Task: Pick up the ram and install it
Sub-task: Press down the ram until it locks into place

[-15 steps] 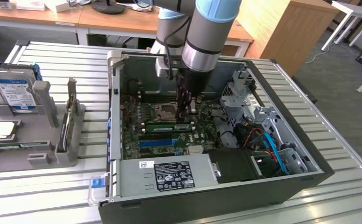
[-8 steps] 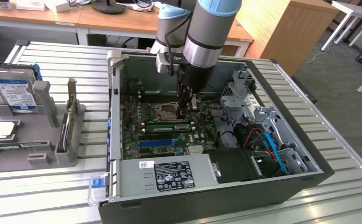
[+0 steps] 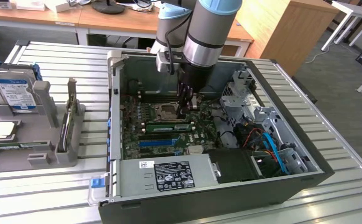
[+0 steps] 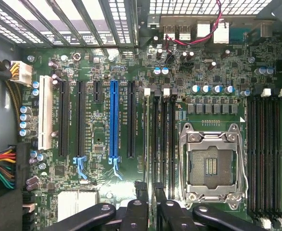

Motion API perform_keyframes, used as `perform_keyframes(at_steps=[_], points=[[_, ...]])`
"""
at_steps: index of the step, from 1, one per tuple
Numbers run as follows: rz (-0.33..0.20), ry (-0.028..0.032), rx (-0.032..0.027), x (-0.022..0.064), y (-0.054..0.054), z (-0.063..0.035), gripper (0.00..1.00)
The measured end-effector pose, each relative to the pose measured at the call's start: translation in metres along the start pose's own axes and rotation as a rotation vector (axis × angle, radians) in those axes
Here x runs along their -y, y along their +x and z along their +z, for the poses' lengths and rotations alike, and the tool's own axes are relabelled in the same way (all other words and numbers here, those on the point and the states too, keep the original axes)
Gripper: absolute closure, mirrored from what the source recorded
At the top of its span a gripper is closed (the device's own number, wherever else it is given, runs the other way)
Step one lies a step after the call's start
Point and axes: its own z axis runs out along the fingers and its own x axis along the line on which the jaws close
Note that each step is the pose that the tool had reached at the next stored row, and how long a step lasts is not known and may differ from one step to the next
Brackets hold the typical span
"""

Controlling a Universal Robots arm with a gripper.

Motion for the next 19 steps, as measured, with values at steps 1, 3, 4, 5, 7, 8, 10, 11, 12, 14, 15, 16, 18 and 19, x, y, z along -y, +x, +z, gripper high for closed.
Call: perform_keyframes(at_steps=[1, 3, 4, 5, 7, 8, 10, 11, 12, 14, 15, 16, 18, 19], points=[[0.000, 0.0000, 0.0000, 0.0000, 0.0000, 0.0000, 0.81], [0.000, 0.0000, 0.0000, 0.0000, 0.0000, 0.0000, 0.81], [0.000, 0.0000, 0.0000, 0.0000, 0.0000, 0.0000, 0.81], [0.000, 0.0000, 0.0000, 0.0000, 0.0000, 0.0000, 0.81], [0.000, 0.0000, 0.0000, 0.0000, 0.0000, 0.0000, 0.81], [0.000, 0.0000, 0.0000, 0.0000, 0.0000, 0.0000, 0.81], [0.000, 0.0000, 0.0000, 0.0000, 0.0000, 0.0000, 0.89], [0.000, 0.0000, 0.0000, 0.0000, 0.0000, 0.0000, 0.89], [0.000, 0.0000, 0.0000, 0.0000, 0.0000, 0.0000, 0.90], [0.000, 0.0000, 0.0000, 0.0000, 0.0000, 0.0000, 0.90], [0.000, 0.0000, 0.0000, 0.0000, 0.0000, 0.0000, 0.90], [0.000, 0.0000, 0.0000, 0.0000, 0.0000, 0.0000, 0.90], [0.000, 0.0000, 0.0000, 0.0000, 0.0000, 0.0000, 0.90], [0.000, 0.0000, 0.0000, 0.0000, 0.0000, 0.0000, 0.90]])
